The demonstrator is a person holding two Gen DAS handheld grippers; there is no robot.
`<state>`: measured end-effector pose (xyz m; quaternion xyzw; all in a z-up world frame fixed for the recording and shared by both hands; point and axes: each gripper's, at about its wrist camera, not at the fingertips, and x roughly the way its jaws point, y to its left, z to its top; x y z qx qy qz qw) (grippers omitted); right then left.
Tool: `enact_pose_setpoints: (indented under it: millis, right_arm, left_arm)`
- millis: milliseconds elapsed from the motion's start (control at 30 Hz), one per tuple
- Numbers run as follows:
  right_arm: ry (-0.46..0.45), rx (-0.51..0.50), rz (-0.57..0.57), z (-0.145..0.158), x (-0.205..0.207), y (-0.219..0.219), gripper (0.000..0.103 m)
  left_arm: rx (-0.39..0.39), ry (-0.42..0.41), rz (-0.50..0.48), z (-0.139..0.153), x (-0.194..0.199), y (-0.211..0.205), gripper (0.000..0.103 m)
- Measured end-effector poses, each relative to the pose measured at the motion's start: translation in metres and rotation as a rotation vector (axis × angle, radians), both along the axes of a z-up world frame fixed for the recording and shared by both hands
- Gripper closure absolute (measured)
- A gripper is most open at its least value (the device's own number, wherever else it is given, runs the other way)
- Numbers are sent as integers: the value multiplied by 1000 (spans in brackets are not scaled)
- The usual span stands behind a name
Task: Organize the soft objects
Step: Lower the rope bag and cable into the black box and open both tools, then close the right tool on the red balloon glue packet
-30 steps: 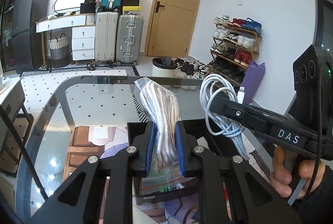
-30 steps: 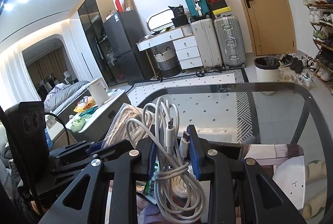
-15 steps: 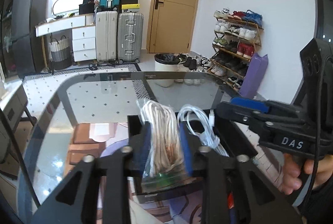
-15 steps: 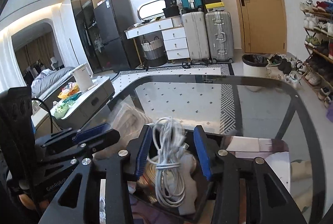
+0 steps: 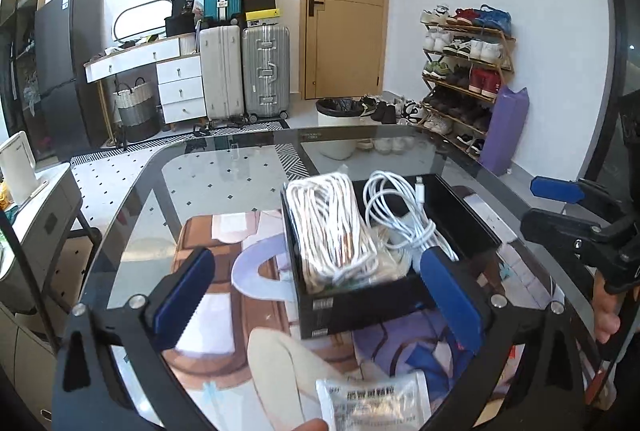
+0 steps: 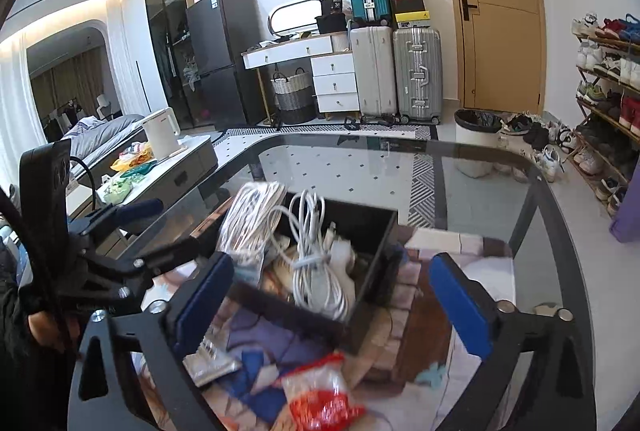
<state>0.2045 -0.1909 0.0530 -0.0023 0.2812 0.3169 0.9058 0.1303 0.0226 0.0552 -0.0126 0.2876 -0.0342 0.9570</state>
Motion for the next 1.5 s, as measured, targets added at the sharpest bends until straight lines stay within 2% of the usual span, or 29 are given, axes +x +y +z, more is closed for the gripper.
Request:
enact_pose_setpoints:
  millis: [367,567,733,1167,1500]
  right_arm:
    - [71,10,-12,-21,-17,-19,1]
    - [85,-75,29,-31,-20,-6,1]
    - [110,-105,57,-43,-21,-1,1]
    - [148,-153,88,-56,-18,5,1]
    - [180,-177,107,-69,-13,8,1]
  left_arm:
    - [3,27,-5,-11,-26,1,0]
    - [23,55,-27,-19,-33,-8,0]
    - [38,76,-41,-23,-34,-15,0]
    - [52,130,-61,-32,-39,-11,0]
    - [34,173,-91,-42,-40,-10,0]
